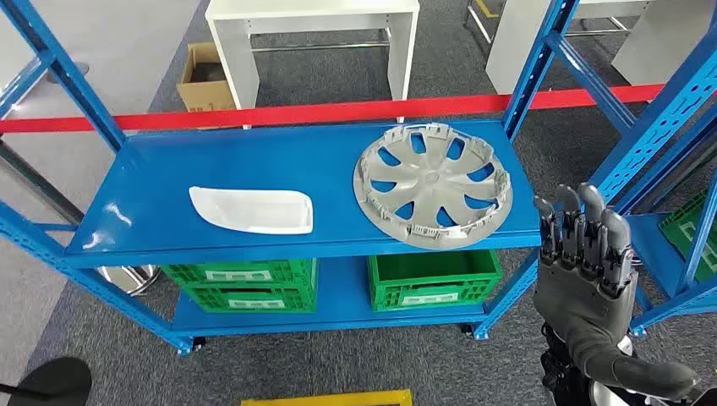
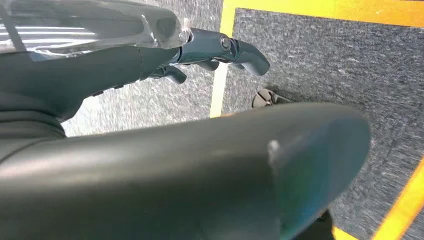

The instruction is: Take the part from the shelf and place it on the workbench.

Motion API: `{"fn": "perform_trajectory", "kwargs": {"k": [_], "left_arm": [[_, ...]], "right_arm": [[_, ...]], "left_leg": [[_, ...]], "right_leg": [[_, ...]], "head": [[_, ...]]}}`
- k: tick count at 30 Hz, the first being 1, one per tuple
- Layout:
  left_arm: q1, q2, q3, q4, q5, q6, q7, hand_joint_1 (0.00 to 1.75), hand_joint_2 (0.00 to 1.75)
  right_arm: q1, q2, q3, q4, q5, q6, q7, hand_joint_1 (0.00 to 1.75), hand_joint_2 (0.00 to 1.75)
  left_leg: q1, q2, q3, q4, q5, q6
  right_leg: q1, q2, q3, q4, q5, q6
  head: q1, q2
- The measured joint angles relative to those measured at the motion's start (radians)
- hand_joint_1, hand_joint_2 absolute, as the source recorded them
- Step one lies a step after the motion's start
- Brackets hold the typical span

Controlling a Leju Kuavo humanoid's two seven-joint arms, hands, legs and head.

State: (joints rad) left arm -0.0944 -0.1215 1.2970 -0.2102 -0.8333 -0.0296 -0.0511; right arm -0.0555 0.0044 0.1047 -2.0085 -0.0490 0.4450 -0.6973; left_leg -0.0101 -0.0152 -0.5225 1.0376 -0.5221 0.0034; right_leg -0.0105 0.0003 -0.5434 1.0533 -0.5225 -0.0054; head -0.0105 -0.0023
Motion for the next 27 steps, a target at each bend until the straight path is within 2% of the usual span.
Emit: {"fn": "perform_trajectory", "kwargs": {"k": [3,5,7,8,9,11,12,13,15,17,18,19,21,22,25,27], "left_arm": [[0.000,0.002,0.000,0.000,-0.001,-0.002,-0.003,0.00,0.00],[-0.001,0.002,-0.001,0.000,-0.002,-0.008,-0.008,0.00,0.00],[0.004,0.000,-0.001,0.000,-0.006,-0.012,-0.016,0.00,0.00],[0.007,-0.001,-0.002,0.000,-0.009,-0.013,-0.020,0.00,0.00],[0.009,-0.002,-0.003,0.000,-0.012,-0.014,-0.024,0.00,0.00],[0.011,-0.003,-0.005,0.000,-0.018,-0.015,-0.028,0.00,0.00],[0.010,-0.004,-0.005,0.001,-0.020,-0.016,-0.029,0.00,0.00],[0.009,-0.005,-0.006,0.001,-0.023,-0.018,-0.030,0.00,0.00],[0.010,-0.007,-0.007,0.001,-0.029,-0.020,-0.030,0.00,0.00],[0.010,-0.009,-0.010,0.002,-0.033,-0.021,-0.030,0.00,0.00],[0.009,-0.010,-0.011,0.002,-0.035,-0.021,-0.030,0.00,0.00],[0.006,-0.012,-0.013,0.002,-0.036,-0.021,-0.030,0.00,0.00],[0.002,-0.015,-0.016,0.002,-0.040,-0.021,-0.030,0.00,0.00],[0.001,-0.017,-0.016,0.002,-0.042,-0.021,-0.029,0.00,0.00],[0.002,-0.020,-0.018,0.002,-0.047,-0.021,-0.028,0.00,0.00],[0.002,-0.021,-0.019,0.002,-0.049,-0.021,-0.027,0.00,0.00]], "right_arm": [[0.008,0.005,0.000,0.000,0.013,-0.005,0.000,0.00,0.00],[0.028,0.010,0.000,0.001,0.038,-0.018,0.000,0.00,0.00],[0.059,0.013,0.000,0.009,0.071,-0.036,0.009,0.00,0.00],[0.071,0.013,0.002,0.016,0.081,-0.042,0.028,0.00,0.00],[0.079,0.011,0.004,0.025,0.087,-0.045,0.060,0.00,0.00],[0.079,-0.004,0.015,0.049,0.097,-0.048,0.160,0.00,0.87],[0.074,-0.015,0.023,0.063,0.107,-0.050,0.208,0.00,1.31],[0.068,-0.028,0.032,0.079,0.124,-0.058,0.244,0.00,1.75],[0.050,-0.051,0.054,0.112,0.181,-0.091,0.278,0.00,0.87],[0.019,-0.072,0.081,0.148,0.276,-0.145,0.300,0.00,0.00],[-0.002,-0.081,0.099,0.169,0.329,-0.176,0.311,0.00,0.00],[-0.025,-0.088,0.119,0.193,0.374,-0.204,0.322,0.00,0.44],[-0.065,-0.099,0.161,0.239,0.427,-0.245,0.332,0.00,1.31],[-0.079,-0.102,0.178,0.258,0.443,-0.259,0.338,0.00,1.75],[-0.122,-0.109,0.229,0.311,0.564,-0.340,0.373,0.00,1.75],[-0.169,-0.115,0.278,0.364,0.682,-0.424,0.396,0.00,1.75]], "left_leg": [[0.001,0.003,-0.020,0.033,-0.013,-0.009],[0.005,0.006,-0.077,0.124,-0.058,-0.020],[0.010,0.007,-0.152,0.232,-0.100,-0.027],[0.012,0.007,-0.175,0.252,-0.097,-0.028],[0.013,0.008,-0.179,0.234,-0.072,-0.029],[0.014,0.011,-0.142,0.112,0.015,-0.027],[0.012,0.013,-0.122,0.052,0.036,-0.025],[0.010,0.015,-0.108,0.015,0.039,-0.021],[0.005,0.017,-0.101,0.000,0.030,-0.010],[0.008,0.016,-0.091,-0.003,0.049,0.003],[0.009,0.016,-0.086,-0.005,0.050,0.005],[0.010,0.016,-0.080,-0.008,0.049,0.007],[0.005,0.014,-0.075,-0.008,0.044,0.006],[0.004,0.013,-0.074,-0.008,0.041,0.008],[0.002,0.010,-0.074,-0.008,0.038,0.012],[0.002,0.011,-0.075,-0.007,0.037,0.013]], "right_leg": [[-0.006,-0.001,0.017,-0.009,0.001,-0.006],[-0.008,-0.002,0.021,-0.014,-0.001,-0.011],[-0.008,-0.002,0.019,-0.015,-0.005,-0.015],[-0.009,-0.002,0.019,-0.015,-0.008,-0.016],[-0.009,-0.001,0.022,-0.015,-0.011,-0.015],[-0.012,0.000,0.031,-0.015,-0.020,-0.010],[-0.012,0.000,0.036,-0.015,-0.024,-0.006],[-0.011,0.000,0.038,-0.015,-0.028,-0.001],[-0.008,0.000,0.039,-0.017,-0.036,0.012],[-0.008,0.000,0.043,-0.015,-0.046,0.025],[-0.007,0.000,0.046,-0.012,-0.040,0.025],[-0.007,-0.001,0.049,-0.010,-0.038,0.017],[-0.006,-0.001,0.060,-0.022,-0.035,-0.009],[-0.006,-0.001,0.067,-0.032,-0.043,-0.014],[-0.007,-0.001,0.075,-0.046,-0.046,-0.002],[-0.007,-0.001,0.075,-0.048,-0.045,0.002]], "head": [[-0.003,0.000],[-0.007,0.000],[-0.009,0.000],[-0.009,0.000],[-0.009,0.000],[-0.009,0.000],[-0.008,0.000],[-0.008,0.000],[-0.008,0.000],[-0.008,0.000],[-0.007,0.000],[-0.006,0.000],[-0.004,0.000],[-0.003,0.000],[-0.002,0.000],[-0.002,0.000]]}}
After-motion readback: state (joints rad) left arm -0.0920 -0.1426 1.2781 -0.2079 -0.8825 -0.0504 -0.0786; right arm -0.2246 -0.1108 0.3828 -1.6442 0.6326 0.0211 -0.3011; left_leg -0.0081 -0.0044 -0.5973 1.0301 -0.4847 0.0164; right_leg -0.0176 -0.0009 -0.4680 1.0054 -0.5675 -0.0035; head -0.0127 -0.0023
